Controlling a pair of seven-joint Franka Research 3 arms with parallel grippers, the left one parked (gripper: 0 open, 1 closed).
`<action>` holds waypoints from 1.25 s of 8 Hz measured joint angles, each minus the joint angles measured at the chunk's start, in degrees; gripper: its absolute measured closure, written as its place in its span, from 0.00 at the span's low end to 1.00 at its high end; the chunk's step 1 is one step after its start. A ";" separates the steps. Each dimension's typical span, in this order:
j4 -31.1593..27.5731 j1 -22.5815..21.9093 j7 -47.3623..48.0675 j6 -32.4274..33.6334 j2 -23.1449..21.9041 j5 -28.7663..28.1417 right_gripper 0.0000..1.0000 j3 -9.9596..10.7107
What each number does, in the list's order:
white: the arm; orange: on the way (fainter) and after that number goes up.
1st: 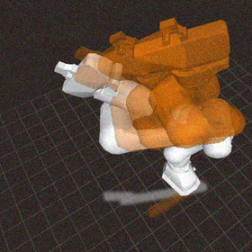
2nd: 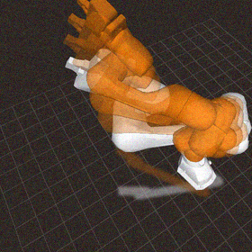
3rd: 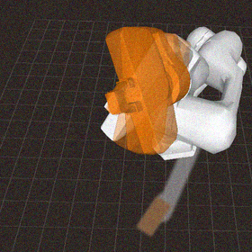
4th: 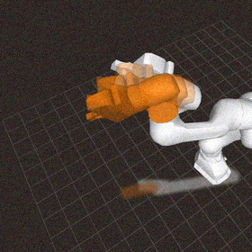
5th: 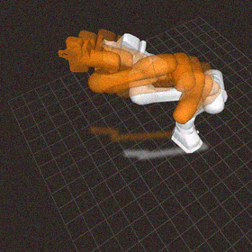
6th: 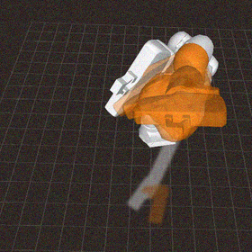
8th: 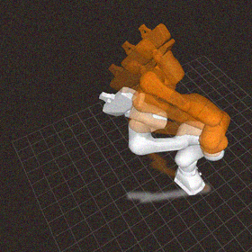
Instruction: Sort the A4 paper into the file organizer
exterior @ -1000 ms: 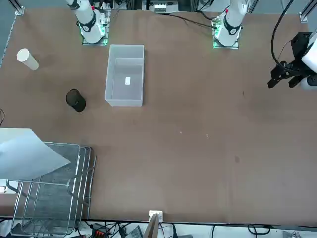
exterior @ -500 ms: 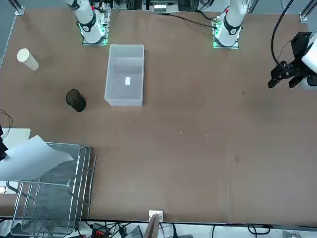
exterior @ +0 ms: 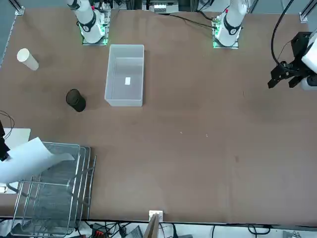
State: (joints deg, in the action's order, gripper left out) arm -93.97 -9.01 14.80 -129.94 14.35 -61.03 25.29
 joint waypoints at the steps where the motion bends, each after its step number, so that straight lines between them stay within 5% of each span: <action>1: -0.97 0.17 -0.01 0.01 -0.05 0.36 0.99 0.12; 10: -13.20 0.71 -0.11 0.10 -8.49 4.24 0.99 0.29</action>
State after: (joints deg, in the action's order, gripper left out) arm -107.18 -8.30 14.68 -129.84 5.85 -56.79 25.59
